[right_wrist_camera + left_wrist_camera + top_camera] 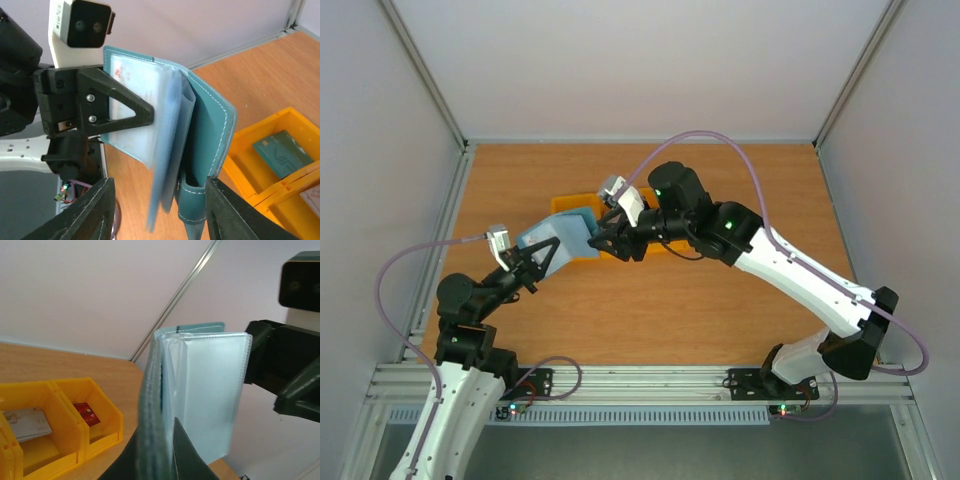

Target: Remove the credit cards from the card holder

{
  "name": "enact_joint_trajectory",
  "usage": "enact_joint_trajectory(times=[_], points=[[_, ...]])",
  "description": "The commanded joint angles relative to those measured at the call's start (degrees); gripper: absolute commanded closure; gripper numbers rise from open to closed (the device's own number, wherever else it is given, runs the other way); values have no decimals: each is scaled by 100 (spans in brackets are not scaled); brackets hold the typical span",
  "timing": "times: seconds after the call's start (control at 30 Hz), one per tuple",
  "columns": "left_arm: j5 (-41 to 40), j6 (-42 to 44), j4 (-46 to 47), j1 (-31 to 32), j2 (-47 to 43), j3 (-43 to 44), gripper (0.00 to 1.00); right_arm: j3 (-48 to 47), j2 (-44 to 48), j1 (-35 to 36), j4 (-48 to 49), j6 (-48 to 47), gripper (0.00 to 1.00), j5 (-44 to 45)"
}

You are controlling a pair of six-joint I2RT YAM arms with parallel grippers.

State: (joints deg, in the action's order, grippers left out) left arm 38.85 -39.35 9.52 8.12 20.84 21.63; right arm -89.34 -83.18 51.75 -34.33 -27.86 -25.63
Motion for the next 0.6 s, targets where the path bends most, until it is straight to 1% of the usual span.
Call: enact_joint_trajectory(times=[0.0, 0.03, 0.1, 0.2, 0.27, 0.3, 0.33, 0.4, 0.43, 0.53, 0.57], points=[[27, 112, 217, 23, -51, 41, 100, 127, 296, 263, 155, -264, 54, 749], [19, 112, 219, 23, -46, 35, 100, 135, 358, 263, 154, -254, 59, 842], [17, 112, 226, 23, -51, 26, 100, 159, 497, 266, 174, -285, 63, 767], [68, 97, 259, 23, -71, 17, 100, 189, 608, 266, 279, -270, 64, 245], [154, 102, 328, 23, -96, -5, 100, 122, 553, 266, 312, -167, 62, 24], [201, 107, 373, 23, -99, -17, 100, 66, 513, 265, 298, -127, 57, 1], [255, 125, 429, 23, -100, -30, 100, 4, 485, 266, 279, -68, 45, 86], [450, 154, 614, 23, -109, -59, 100, -101, 441, 245, 189, 37, 7, 608], [538, 190, 689, 23, -120, -62, 100, -155, 407, 194, 98, 60, 2, 881], [697, 337, 756, 23, -143, -53, 100, -538, 65, 14, -397, 155, 2, 825], [736, 353, 805, 23, -143, -58, 100, -694, -135, 9, -602, 160, 2, 680]])
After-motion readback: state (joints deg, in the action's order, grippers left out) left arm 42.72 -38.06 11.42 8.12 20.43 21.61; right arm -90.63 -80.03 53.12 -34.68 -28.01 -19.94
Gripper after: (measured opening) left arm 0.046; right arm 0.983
